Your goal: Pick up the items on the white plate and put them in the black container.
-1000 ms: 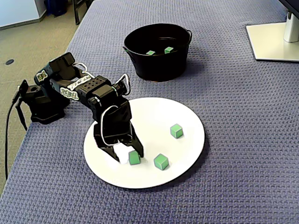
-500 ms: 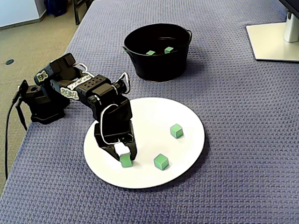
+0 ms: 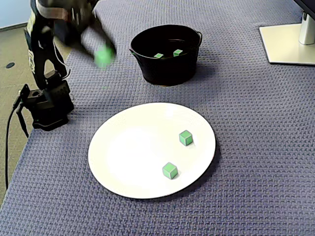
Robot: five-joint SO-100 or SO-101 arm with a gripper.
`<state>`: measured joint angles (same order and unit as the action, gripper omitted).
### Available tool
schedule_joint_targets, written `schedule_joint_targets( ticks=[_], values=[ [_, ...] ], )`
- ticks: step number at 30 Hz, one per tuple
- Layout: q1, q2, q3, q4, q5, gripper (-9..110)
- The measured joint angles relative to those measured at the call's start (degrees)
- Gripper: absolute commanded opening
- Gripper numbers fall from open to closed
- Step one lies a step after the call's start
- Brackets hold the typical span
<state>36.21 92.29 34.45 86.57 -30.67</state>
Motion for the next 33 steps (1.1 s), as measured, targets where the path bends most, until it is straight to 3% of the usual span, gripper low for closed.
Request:
schedule_joint_targets(
  ticks=[6,11,15,19,25,29,33],
  values=[
    [-25.05,22.15,14.15,-13.54,-2.46,0],
    [-45.62,27.25,31.82,-26.72,0.00,0],
    [-55.55,28.04,50.80,-39.55,1.93,0],
    [-61.79,25.58,71.02,-52.38,2.81,0],
    [-65.65,16.26,88.33,-67.59,6.06,0],
    [-66.18,11.69,91.93,-73.65,6.59,20],
    [-66.09,11.87,92.99,-75.50,7.21,29]
  ],
)
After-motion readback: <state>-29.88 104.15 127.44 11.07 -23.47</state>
